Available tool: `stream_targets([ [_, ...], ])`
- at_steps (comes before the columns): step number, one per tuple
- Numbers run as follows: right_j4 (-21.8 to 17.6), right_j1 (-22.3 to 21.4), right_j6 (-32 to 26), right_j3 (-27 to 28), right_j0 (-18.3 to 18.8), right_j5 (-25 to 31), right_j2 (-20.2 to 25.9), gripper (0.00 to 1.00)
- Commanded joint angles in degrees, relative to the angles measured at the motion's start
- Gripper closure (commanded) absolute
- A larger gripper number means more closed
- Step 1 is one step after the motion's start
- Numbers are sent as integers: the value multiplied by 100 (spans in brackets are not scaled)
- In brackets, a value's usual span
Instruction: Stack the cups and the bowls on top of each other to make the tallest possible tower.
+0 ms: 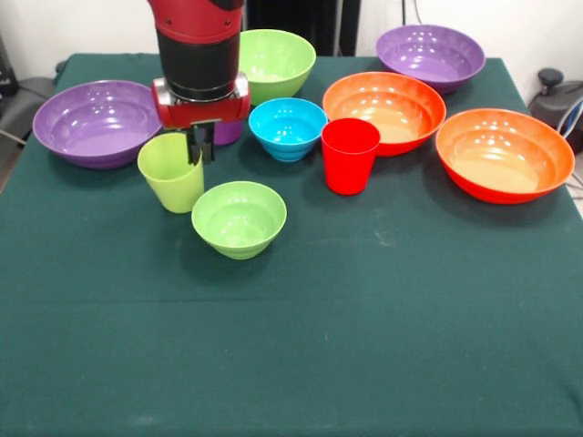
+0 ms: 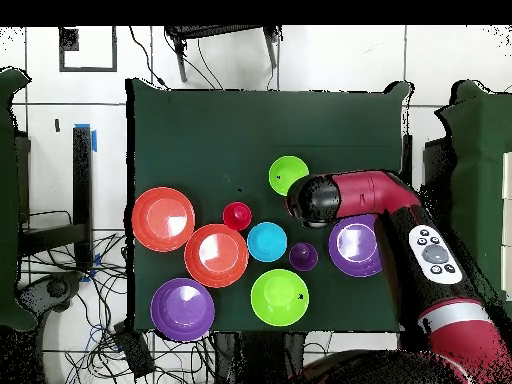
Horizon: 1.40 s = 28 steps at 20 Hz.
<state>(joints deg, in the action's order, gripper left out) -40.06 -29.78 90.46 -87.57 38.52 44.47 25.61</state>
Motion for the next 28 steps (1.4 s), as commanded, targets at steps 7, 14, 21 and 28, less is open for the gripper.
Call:
stream_targets([
  [7,-255,-311,-1452,386,-442,438,496,100],
  [14,-326,200,-1977,1894,-728,1333,598,100],
  [21,-482,833,-2499,3345,-912,1794,853,100],
  [28,-535,1344,-3057,4308,-1227,2056,1152,100],
])
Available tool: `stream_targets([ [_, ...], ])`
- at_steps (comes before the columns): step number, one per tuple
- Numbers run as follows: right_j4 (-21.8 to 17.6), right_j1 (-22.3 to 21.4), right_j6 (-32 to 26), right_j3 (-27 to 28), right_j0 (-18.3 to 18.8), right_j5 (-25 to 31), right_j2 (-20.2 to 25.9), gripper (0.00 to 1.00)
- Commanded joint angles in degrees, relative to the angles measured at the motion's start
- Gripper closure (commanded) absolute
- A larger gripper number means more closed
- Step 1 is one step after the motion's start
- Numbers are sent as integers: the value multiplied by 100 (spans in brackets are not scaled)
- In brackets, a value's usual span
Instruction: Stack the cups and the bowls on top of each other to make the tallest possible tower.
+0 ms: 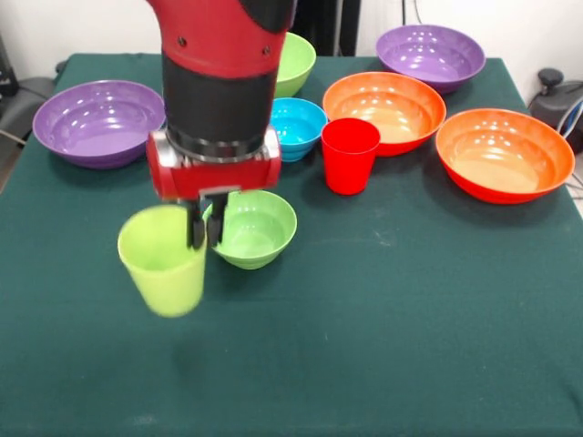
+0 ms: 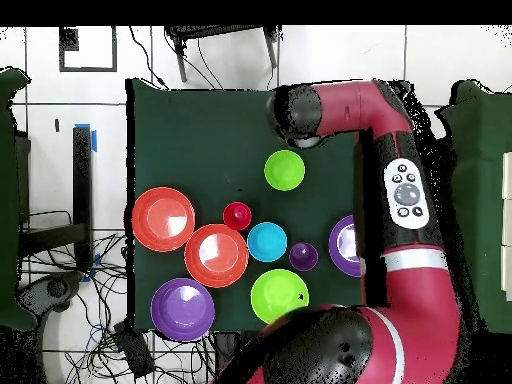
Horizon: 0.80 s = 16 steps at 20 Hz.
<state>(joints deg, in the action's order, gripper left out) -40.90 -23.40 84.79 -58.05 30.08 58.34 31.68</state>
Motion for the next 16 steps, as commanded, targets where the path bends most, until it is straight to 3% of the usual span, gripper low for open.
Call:
stream_targets([
  [1,-437,740,-2522,1403,-447,686,560,100],
  [11,-204,1152,-2413,1785,-1110,832,467,100],
  [16,-44,1130,-1958,1501,-1283,629,278,100],
])
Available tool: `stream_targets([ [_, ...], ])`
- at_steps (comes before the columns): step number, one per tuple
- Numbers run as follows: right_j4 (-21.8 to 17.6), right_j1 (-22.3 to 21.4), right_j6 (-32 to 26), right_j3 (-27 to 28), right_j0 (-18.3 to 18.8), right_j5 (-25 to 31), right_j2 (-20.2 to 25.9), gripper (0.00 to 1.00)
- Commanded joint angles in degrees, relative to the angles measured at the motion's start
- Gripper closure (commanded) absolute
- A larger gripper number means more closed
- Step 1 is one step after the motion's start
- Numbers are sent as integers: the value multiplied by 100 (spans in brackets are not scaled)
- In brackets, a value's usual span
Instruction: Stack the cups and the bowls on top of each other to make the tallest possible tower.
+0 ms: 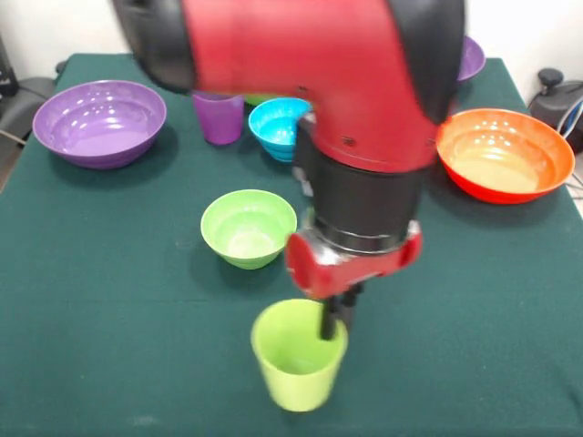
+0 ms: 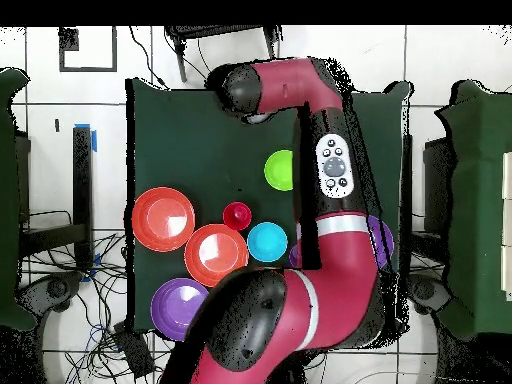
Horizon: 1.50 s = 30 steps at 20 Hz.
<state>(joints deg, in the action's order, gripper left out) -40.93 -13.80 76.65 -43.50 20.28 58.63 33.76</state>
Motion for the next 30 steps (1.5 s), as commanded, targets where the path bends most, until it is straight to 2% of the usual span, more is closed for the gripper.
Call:
stream_targets([
  [1,-34,147,-1023,1,-346,609,33,100],
  [3,20,39,-720,-228,-441,584,-101,100],
  [6,114,-225,-288,-845,-464,296,-317,100],
  [11,130,-242,4,-1039,-590,122,-493,100],
  [20,169,-568,-7,-1679,-351,-189,-661,100],
  [30,38,-596,-451,-1708,-109,-346,-643,100],
])
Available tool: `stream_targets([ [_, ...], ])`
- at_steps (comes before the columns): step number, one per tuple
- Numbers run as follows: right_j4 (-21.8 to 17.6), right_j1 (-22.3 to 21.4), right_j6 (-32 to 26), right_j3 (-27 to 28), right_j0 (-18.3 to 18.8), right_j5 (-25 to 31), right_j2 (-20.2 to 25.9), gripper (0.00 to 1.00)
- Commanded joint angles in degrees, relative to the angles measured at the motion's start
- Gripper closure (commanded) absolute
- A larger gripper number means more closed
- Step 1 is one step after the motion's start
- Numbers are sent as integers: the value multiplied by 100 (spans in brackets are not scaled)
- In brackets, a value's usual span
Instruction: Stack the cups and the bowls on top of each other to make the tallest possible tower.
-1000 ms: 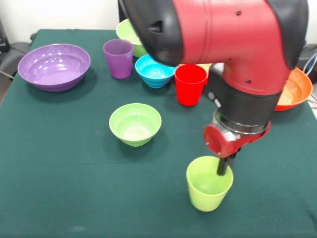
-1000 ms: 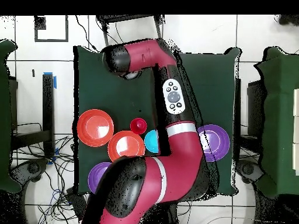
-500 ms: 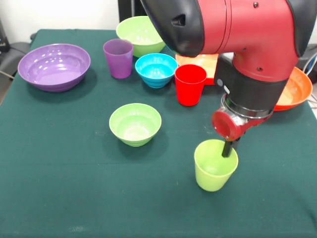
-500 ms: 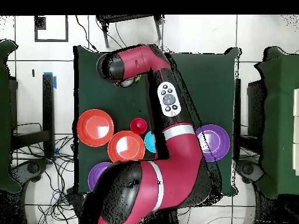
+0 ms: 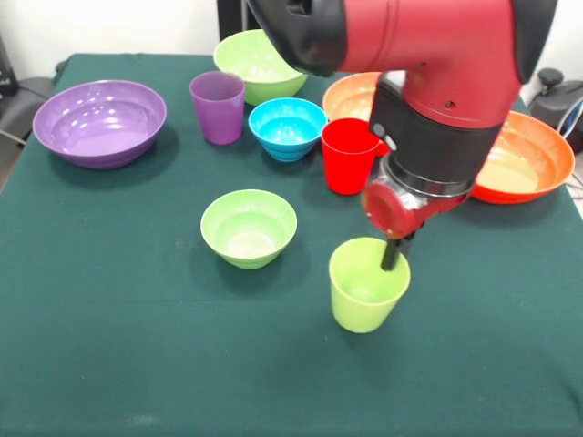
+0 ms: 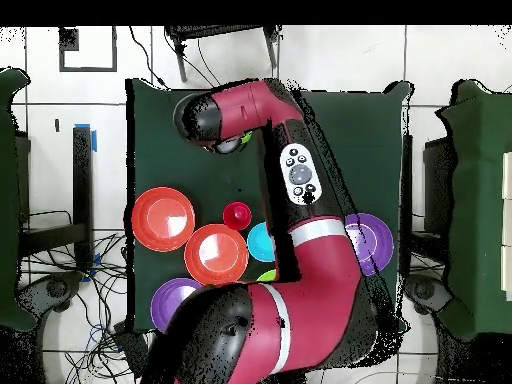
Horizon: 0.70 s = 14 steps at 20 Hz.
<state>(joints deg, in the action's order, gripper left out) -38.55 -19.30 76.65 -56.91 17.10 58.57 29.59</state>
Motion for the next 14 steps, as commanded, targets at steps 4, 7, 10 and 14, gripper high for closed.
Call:
stream_targets([
  [4,-235,-4,-625,-327,308,-383,-192,100],
  [7,-276,22,-628,-446,378,-556,-201,100],
  [10,-290,29,-562,-556,395,-681,-213,100],
  [14,-284,4,-409,-688,379,-776,-262,100],
])
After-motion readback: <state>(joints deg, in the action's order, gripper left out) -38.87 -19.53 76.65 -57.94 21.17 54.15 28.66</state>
